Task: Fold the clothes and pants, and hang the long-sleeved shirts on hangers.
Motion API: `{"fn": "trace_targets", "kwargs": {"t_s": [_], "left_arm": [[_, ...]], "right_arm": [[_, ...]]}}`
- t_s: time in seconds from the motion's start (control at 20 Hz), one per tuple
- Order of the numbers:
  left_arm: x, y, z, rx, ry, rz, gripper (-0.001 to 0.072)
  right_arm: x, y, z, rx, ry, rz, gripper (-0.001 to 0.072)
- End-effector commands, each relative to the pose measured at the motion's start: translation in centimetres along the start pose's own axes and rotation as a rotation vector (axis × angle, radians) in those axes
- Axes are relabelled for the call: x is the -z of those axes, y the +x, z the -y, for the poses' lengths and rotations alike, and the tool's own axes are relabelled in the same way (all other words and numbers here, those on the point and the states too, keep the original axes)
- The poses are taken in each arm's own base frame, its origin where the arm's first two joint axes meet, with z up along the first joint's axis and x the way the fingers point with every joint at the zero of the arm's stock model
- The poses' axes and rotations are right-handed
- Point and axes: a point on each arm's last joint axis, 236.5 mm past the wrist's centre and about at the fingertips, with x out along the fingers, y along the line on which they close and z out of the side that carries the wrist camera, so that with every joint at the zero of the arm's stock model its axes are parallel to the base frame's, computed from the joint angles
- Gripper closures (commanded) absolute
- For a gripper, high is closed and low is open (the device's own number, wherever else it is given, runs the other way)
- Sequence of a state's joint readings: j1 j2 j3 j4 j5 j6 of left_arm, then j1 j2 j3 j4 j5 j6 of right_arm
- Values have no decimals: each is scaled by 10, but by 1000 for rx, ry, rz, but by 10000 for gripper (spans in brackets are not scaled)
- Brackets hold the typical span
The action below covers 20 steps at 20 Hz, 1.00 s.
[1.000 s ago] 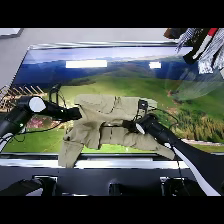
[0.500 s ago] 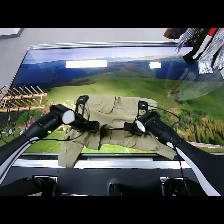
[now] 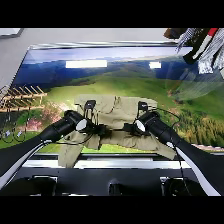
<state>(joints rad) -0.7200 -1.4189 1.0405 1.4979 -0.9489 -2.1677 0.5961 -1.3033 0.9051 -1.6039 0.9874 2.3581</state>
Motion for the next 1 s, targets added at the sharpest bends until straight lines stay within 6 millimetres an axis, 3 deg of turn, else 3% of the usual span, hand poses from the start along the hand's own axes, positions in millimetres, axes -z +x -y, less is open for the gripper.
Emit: {"fn": "trace_targets", "kwargs": {"t_s": [0.0, 0.25, 0.3, 0.4, 0.5, 0.65, 0.8, 0.95], "left_arm": [[-8, 10, -9, -48, -72, 35, 193], [-8, 26, -9, -50, -85, 23, 195], [-5, 31, -8, -48, -96, 7, 272], [-2, 32, -5, -36, -110, -7, 692], [-7, 21, -4, -43, -111, -10, 688], [-29, -20, -3, -59, -25, -22, 688], [-60, -81, 9, -26, 50, 34, 688], [-78, -142, 17, -3, 74, 102, 688]], "right_arm": [[2, -1, -2, -8, 8, -8, 682], [4, -1, -5, -20, 18, -16, 679], [4, -1, -5, -20, 20, -20, 679], [6, -2, -5, -18, 22, -29, 682], [4, -11, -4, -1, 11, -36, 683], [-22, -52, 3, 69, -44, 24, 683], [-39, -108, 2, 89, -87, 61, 683], [-47, -170, -3, 48, -112, 112, 683]]}}
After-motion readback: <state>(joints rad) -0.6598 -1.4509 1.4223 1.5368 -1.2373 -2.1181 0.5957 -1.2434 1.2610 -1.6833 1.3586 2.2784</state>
